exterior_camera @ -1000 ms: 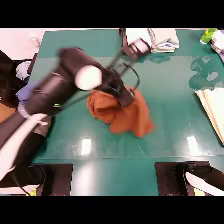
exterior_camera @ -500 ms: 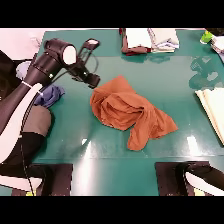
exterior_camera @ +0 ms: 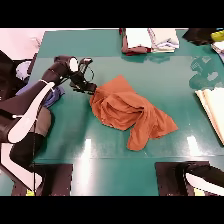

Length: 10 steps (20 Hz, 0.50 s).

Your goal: Fold the shirts.

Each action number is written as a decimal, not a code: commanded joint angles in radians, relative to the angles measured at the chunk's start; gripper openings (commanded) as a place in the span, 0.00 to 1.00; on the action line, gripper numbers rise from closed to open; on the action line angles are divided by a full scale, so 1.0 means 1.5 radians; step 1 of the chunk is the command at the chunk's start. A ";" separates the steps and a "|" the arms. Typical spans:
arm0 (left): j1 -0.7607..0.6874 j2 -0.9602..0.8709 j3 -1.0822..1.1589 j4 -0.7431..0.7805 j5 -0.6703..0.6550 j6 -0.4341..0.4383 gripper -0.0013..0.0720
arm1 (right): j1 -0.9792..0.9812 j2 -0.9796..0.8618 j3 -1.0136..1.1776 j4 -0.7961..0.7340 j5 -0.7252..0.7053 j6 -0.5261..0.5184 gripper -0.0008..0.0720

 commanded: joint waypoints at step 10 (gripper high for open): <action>-0.038 -0.058 0.000 -0.013 0.005 0.005 0.19 | 0.030 -0.041 0.001 -0.004 0.025 0.001 0.04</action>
